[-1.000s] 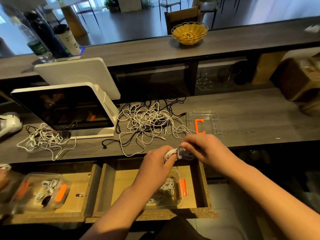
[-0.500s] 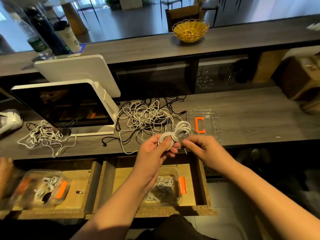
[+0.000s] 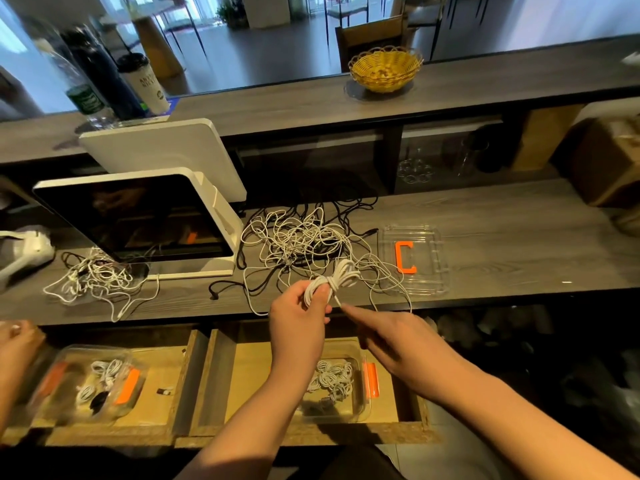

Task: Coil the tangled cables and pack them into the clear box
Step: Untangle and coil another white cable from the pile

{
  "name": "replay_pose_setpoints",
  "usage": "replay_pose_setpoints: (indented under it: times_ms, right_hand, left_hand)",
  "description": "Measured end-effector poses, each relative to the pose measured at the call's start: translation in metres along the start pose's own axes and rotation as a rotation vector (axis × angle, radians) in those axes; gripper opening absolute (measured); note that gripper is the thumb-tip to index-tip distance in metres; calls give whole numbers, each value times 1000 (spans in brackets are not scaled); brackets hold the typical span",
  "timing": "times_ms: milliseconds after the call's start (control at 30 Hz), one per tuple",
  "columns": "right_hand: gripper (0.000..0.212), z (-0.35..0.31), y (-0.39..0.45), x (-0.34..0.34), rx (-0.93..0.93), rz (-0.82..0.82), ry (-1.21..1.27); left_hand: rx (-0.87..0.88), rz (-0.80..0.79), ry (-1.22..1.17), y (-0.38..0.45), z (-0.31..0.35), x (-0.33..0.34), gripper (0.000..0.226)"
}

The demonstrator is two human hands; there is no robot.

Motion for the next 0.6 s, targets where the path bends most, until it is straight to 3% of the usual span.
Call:
replay_pose_setpoints:
  times_ms: [167, 233, 333, 433, 600]
  right_hand:
    - [18, -16, -1, -16, 20, 69, 342]
    - [19, -18, 1, -22, 87, 60, 576]
    - [40, -15, 3, -31, 132, 46, 879]
    - [39, -12, 2, -38, 149, 47, 946]
    - [26, -9, 5, -51, 114, 129, 641]
  left_hand:
    - [41, -76, 135, 1, 1, 0, 12]
    - [-16, -159, 160, 3, -2, 1, 16]
    - [-144, -297, 82, 6, -6, 2, 29]
    - [-95, -347, 181, 4, -1, 0, 41]
    - [-30, -472, 229, 2, 5, 0, 34]
Point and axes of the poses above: each hand's wrist, its own y-axis towards the middle knuckle, its own x-axis out of the palm, z = x × y, the point moved 2 cm from there along y, towards the middle knuckle, and after that the axes turned 8 degrees about -y, right-handed, at the moved point
